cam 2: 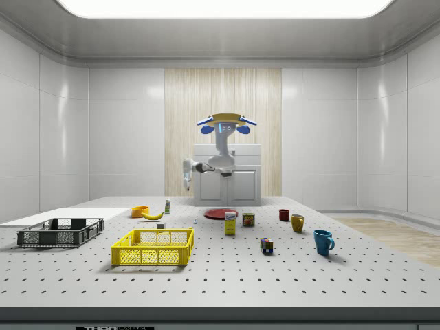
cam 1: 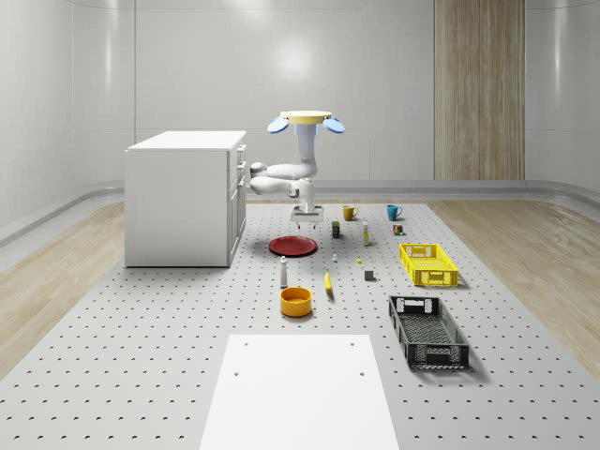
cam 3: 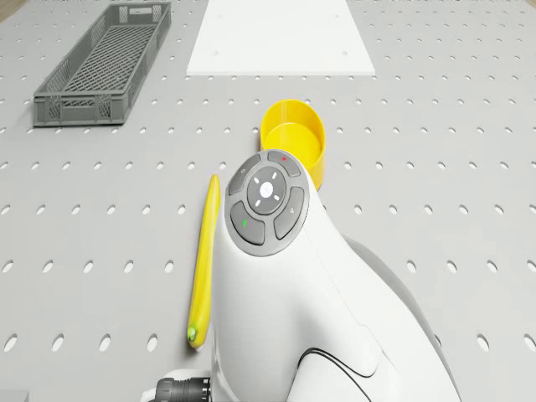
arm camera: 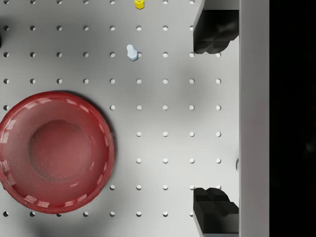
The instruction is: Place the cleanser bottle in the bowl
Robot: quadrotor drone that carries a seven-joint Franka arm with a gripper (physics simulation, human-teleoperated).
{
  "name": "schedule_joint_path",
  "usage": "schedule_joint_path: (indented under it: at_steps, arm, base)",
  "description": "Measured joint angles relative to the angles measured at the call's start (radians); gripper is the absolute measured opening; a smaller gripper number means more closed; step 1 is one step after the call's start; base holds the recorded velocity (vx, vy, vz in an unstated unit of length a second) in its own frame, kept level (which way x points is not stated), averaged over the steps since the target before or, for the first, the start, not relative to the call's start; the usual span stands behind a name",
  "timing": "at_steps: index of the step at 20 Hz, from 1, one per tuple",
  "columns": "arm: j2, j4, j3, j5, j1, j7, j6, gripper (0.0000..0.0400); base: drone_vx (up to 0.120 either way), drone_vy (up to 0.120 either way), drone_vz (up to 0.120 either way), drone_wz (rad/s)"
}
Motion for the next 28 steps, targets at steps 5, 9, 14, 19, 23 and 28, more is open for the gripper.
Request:
schedule_joint_path:
  at_steps: [5,9,14,19,23,28]
  arm:
    - [-0.010,0.001,0.002,0.004,-0.002,0.002,0.010,0.0400]
    - [-0.018,0.001,0.003,0.008,-0.004,0.003,0.017,0.0400]
    - [-0.027,0.001,0.005,0.011,-0.006,0.005,0.026,0.0400]
    - [-0.036,0.002,0.006,0.015,-0.008,0.007,0.034,0.0400]
    - [-0.042,0.002,0.007,0.018,-0.010,0.008,0.040,0.0400]
    - [-0.050,0.002,0.008,0.021,-0.011,0.009,0.047,0.0400]
  base:
    - [0.120,0.000,0.000,0.000]
    - [0.120,0.000,0.000,0.000]
    - [0.120,0.000,-0.016,0.000]
    - [0.120,0.000,-0.080,0.000]
    - [0.120,0.000,-0.040,0.000]
    - [0.120,0.000,0.000,0.000]
